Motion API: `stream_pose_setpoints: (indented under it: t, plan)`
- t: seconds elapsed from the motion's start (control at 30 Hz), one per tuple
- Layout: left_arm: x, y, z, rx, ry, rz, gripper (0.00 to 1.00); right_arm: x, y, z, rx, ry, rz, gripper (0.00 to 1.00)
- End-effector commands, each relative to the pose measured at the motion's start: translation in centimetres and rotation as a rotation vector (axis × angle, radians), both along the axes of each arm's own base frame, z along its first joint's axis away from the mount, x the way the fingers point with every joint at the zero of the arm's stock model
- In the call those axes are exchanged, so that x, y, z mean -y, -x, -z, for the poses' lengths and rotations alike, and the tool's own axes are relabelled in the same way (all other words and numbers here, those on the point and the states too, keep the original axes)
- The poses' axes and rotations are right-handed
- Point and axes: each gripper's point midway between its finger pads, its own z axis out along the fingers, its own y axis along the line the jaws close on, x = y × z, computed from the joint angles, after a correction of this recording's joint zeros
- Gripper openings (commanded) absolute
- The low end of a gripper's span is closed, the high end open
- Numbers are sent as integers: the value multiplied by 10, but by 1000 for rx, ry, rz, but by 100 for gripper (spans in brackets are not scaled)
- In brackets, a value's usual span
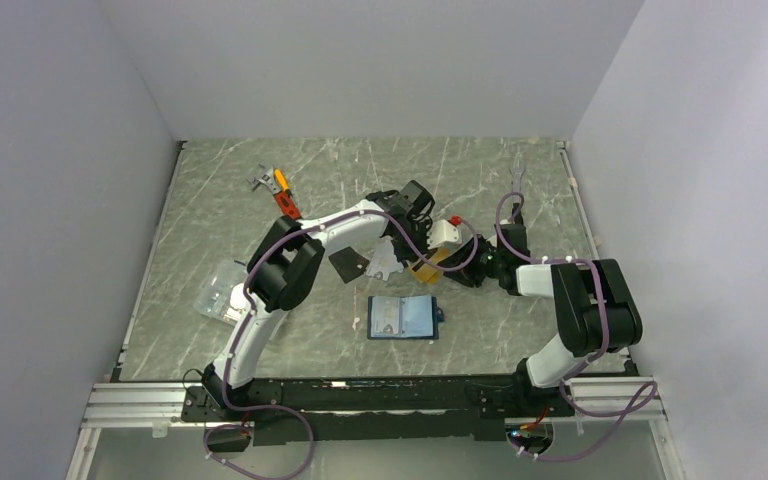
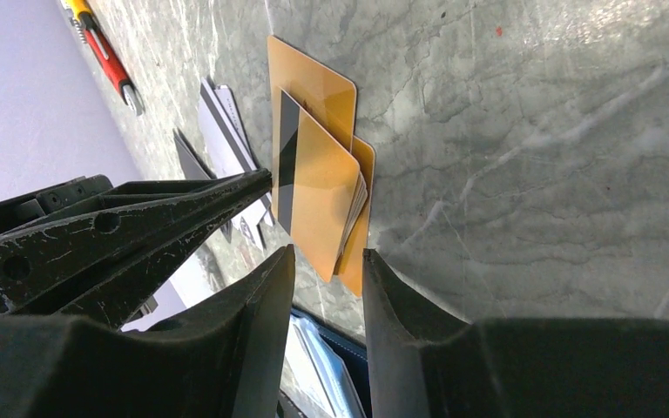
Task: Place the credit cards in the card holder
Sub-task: Move the storage box to the center of the board, then pick up the credit card from the storage box.
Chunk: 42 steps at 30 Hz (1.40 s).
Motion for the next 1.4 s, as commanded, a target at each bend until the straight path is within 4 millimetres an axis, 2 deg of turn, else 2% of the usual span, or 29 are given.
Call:
stream_pose_setpoints:
  t: [0.0, 0.3, 0.47, 0.6, 0.7, 0.97, 1.37]
  plan:
    - [7, -3, -9, 24, 29, 16, 2, 2, -6, -2, 23, 6, 11, 38]
    - [7, -21, -44, 103, 75, -35, 1, 3, -7, 3, 17, 17, 18, 38]
    - [14, -10, -50, 65, 130, -16, 2, 3, -7, 4, 18, 23, 21, 41]
    - [19, 1, -47, 21, 150, 18, 2, 2, -8, 5, 16, 29, 22, 42]
    - [19, 5, -37, 8, 126, 33, 2, 1, -9, 6, 14, 29, 25, 42]
    - [15, 3, -17, 9, 78, 23, 2, -2, -10, 7, 6, 29, 28, 43]
    - [9, 13, 8, -38, 29, 38, 2, -1, -7, 11, -14, 38, 51, 42]
